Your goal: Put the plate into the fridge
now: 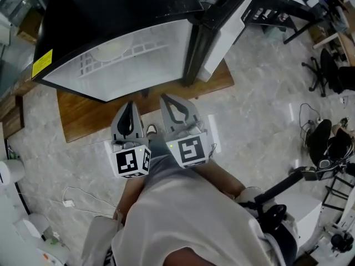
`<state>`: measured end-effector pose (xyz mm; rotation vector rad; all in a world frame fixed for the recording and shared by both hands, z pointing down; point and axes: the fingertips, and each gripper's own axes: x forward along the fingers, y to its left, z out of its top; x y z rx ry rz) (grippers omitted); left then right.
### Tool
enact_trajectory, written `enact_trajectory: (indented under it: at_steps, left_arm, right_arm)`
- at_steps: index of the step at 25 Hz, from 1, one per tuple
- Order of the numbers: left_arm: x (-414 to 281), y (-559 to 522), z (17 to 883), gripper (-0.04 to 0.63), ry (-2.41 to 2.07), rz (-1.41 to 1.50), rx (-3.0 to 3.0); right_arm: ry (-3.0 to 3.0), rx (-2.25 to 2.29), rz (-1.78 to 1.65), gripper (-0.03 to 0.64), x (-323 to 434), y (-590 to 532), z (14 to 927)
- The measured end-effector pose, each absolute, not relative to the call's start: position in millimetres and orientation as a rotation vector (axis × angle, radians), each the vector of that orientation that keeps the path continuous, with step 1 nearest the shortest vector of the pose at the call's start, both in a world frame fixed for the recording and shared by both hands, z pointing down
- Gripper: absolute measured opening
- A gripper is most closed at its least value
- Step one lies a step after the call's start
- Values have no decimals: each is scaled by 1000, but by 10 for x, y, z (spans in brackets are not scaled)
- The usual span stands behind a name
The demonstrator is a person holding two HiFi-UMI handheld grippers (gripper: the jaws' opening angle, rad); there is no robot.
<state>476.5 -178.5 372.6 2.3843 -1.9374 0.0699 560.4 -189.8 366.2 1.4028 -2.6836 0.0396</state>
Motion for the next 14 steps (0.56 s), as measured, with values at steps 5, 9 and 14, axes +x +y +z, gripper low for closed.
enact_trajectory:
  at_steps: [5,9,14]
  left_arm:
    - [4890,-1637,3737,21,-1964,64,2344]
    - [5022,-1618,3710,21,-1956,42,2342]
    - [5195,-1525,3735,21,-1909,38,2344]
  right_arm:
    - [-2684,1357,-13,17,5768,-1789,3653]
    - [-2706,1348,5,17,5843,-1717,3616]
    - [-2737,1303,-69,17,5896,-1663,3553]
